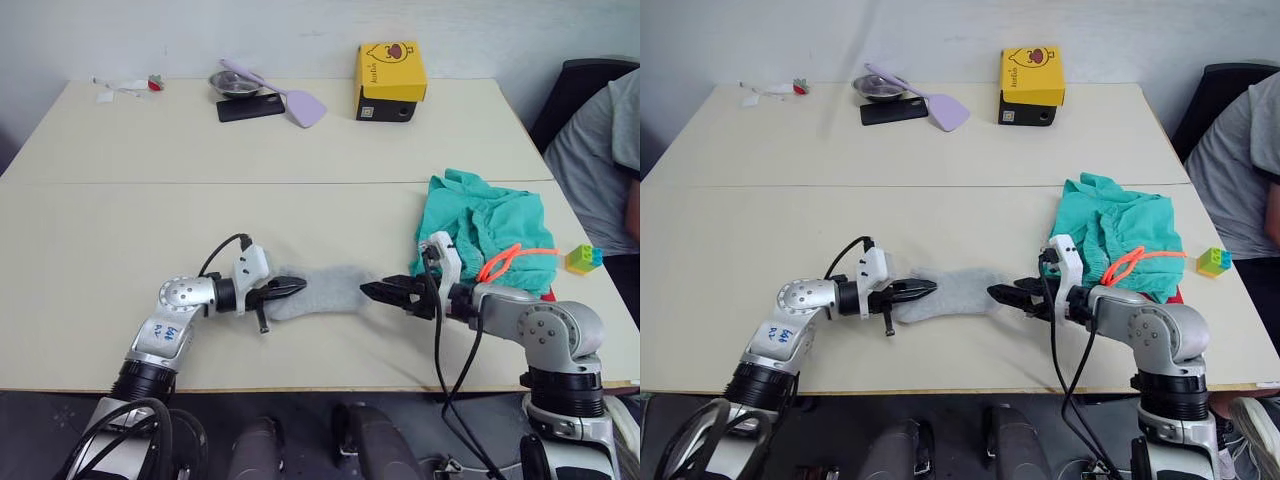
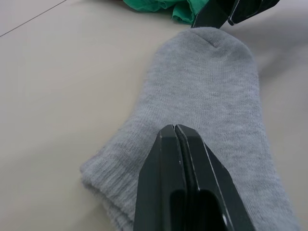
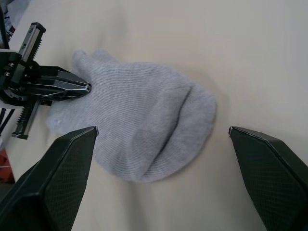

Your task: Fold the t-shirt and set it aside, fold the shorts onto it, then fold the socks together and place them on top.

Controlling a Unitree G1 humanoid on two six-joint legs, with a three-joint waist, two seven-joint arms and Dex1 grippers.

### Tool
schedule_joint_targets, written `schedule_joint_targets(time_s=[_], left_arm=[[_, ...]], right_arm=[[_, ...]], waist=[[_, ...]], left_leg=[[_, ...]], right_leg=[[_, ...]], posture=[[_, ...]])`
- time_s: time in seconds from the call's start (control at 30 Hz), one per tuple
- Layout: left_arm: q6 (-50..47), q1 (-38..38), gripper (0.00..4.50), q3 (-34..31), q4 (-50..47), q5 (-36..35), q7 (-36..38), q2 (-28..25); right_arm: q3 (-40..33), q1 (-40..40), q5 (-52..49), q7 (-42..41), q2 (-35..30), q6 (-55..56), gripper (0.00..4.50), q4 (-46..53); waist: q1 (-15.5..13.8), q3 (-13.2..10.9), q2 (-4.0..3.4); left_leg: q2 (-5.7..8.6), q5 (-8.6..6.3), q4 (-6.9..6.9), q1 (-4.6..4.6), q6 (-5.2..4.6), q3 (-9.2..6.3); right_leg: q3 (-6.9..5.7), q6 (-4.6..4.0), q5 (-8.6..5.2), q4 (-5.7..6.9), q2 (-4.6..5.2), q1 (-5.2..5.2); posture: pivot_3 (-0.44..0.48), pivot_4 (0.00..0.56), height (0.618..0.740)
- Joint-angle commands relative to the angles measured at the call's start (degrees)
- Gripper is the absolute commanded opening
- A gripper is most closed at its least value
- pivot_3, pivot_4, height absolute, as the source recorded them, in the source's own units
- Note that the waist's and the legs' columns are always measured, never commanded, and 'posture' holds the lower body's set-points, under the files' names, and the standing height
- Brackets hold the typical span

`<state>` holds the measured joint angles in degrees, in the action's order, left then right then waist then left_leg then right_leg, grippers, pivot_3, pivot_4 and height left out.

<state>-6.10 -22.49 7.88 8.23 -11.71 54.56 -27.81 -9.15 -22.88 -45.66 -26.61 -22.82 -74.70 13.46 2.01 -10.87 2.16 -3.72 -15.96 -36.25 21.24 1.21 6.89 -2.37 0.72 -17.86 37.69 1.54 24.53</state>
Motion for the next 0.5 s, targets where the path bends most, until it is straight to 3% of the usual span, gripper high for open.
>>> schedule_joint_targets(time_s=[0.03, 0.37, 0.5], left_arm=[[1.16, -1.08, 0.00, 0.33, 0.74, 1.14, -0.49, 0.49], [-0.15, -0.84, 0.00, -0.49, 0.18, -0.82, -0.70, 2.94], [-1.17, -2.31, 0.00, -0.07, 0.23, -0.65, -1.55, 5.18]], right_arm=[[2.05, -0.08, -0.51, 0.83, 1.43, -1.50, 3.55, 0.43], [0.19, -1.91, 2.90, 3.04, 0.90, 4.08, 0.06, 0.91], [0.07, -3.25, 3.92, 2.20, -3.09, 4.59, 0.03, 1.14]], waist=[[0.04, 0.00, 0.00], [-0.22, 0.00, 0.00], [-0.31, -0.01, -0.01]], left_leg=[[0.00, 0.00, 0.01, 0.00, 0.00, 0.00], [0.00, 0.00, 0.00, 0.05, 0.00, 0.00], [0.02, -0.01, 0.01, 0.10, -0.01, -0.01]], right_leg=[[0.00, 0.00, 0.00, 0.00, -0.01, 0.00], [-0.02, 0.03, 0.01, -0.04, 0.01, 0.01], [-0.04, 0.03, 0.01, -0.09, 0.01, 0.03]], posture=[[0.000, 0.150, 0.740], [0.000, 0.150, 0.740], [0.000, 0.150, 0.740]])
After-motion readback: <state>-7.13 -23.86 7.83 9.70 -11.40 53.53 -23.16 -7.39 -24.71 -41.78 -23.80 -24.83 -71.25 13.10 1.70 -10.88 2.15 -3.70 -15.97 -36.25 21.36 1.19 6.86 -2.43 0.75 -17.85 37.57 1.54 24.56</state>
